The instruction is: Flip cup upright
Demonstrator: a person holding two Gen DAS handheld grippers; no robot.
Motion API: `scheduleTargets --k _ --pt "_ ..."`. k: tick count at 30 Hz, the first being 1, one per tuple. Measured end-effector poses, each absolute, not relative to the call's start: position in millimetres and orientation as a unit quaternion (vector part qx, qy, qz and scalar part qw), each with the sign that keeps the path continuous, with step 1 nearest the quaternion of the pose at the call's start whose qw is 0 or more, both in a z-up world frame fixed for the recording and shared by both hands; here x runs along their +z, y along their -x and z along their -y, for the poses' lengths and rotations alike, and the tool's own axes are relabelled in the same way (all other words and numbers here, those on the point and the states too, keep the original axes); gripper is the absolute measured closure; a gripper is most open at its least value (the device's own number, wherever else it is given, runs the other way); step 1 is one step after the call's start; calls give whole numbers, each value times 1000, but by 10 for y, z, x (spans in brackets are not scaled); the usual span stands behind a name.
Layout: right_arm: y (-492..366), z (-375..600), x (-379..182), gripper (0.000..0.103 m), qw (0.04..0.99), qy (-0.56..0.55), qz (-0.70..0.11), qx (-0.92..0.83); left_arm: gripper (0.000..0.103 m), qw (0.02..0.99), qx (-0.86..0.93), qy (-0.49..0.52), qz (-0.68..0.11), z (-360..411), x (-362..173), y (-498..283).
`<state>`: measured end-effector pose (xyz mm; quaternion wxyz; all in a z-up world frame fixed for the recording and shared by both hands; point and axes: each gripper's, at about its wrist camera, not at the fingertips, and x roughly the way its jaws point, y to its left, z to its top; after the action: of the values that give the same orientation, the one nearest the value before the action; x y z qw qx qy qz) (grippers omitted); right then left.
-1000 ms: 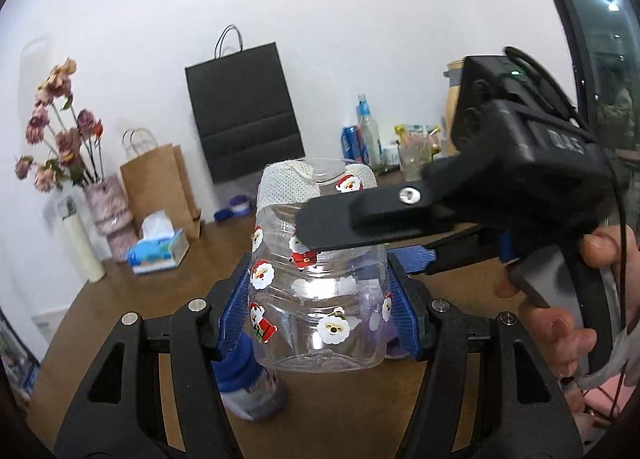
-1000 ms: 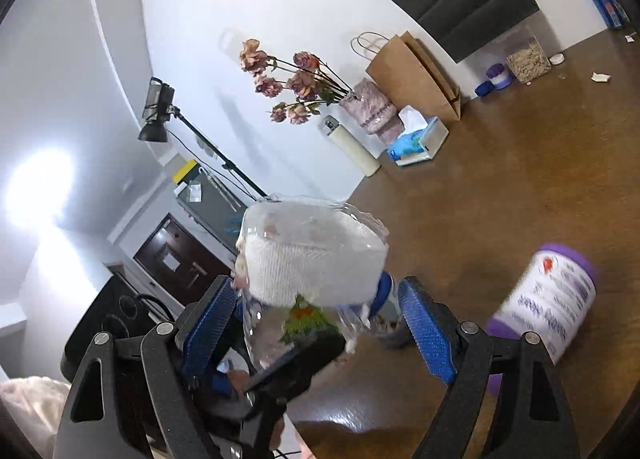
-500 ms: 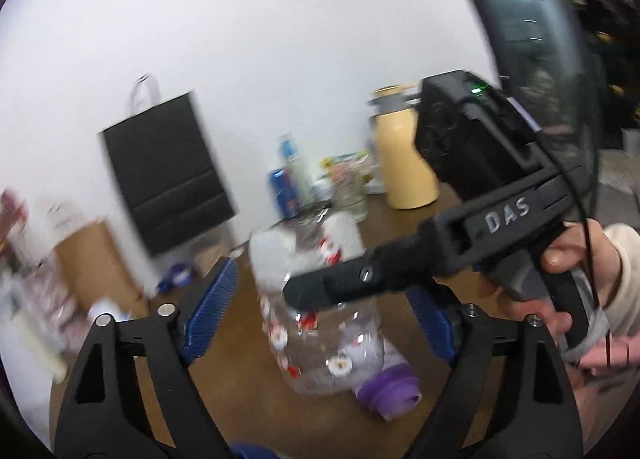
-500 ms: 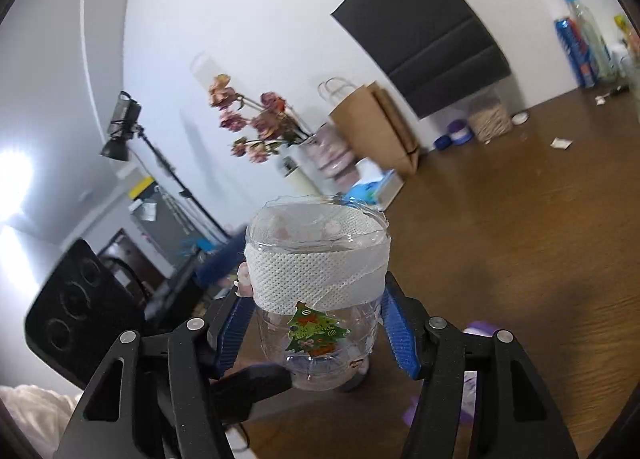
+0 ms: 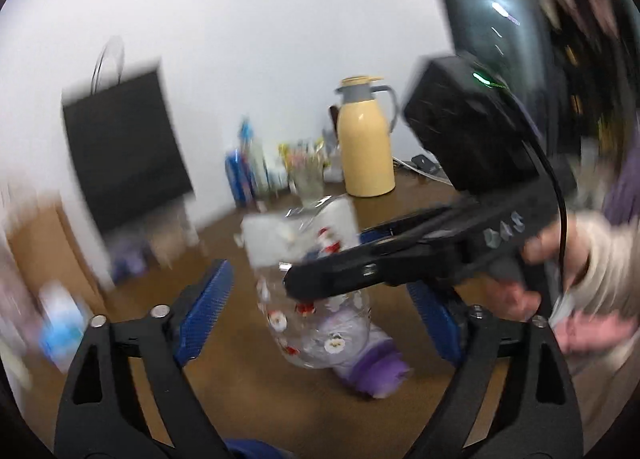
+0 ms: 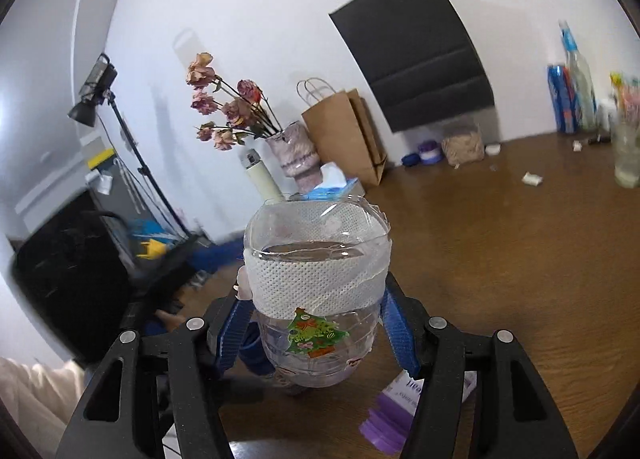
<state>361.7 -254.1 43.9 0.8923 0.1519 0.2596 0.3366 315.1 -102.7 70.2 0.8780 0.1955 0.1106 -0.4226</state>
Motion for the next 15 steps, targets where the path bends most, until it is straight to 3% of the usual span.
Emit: scheduleTargets --k 3,7,15 --pt "-3642 2497 466 37 896 -140 -260 330 7 853 -451 -224 -140 1085 635 -3321" --pt "-3654 2443 425 37 897 -128 -270 327 9 858 -441 -170 -199 1025 498 -3658" --pt "-3328 2370 405 37 894 -105 -268 343 7 859 -467 -54 -201 662 505 -3090"
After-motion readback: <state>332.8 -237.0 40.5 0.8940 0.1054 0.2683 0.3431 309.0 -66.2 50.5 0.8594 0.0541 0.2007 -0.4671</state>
